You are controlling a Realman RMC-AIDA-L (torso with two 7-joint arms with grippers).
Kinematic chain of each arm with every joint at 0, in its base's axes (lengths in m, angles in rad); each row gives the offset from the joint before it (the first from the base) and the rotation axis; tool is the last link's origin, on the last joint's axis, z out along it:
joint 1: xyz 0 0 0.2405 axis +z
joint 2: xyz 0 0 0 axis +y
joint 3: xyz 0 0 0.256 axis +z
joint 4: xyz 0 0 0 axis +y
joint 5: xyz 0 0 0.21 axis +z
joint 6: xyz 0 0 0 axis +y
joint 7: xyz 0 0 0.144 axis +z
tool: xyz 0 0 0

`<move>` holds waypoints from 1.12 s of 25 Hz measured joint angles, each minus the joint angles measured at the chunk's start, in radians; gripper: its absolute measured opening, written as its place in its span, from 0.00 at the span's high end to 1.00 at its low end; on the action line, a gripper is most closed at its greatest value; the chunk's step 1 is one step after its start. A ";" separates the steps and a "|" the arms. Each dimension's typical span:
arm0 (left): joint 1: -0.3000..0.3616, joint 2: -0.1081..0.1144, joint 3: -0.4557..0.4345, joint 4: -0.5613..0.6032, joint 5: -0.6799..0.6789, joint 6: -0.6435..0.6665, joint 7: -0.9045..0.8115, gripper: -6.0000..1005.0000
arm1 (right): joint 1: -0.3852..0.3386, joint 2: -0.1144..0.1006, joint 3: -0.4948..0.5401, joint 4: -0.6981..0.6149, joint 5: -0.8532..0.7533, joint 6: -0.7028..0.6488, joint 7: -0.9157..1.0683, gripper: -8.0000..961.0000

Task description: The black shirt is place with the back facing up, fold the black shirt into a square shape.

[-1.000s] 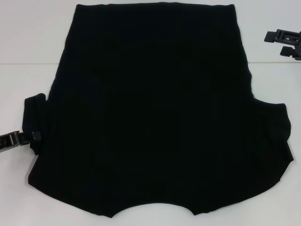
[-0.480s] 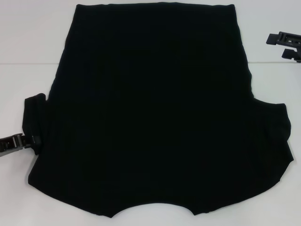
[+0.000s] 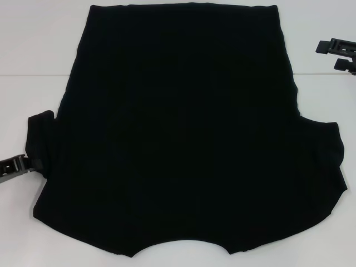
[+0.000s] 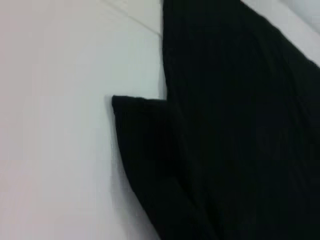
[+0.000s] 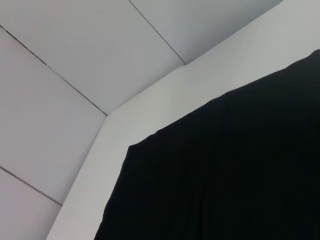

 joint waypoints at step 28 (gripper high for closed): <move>-0.006 0.044 -0.173 0.076 -0.021 0.038 -0.115 0.98 | -0.001 -0.001 0.022 0.000 0.001 -0.029 0.000 0.10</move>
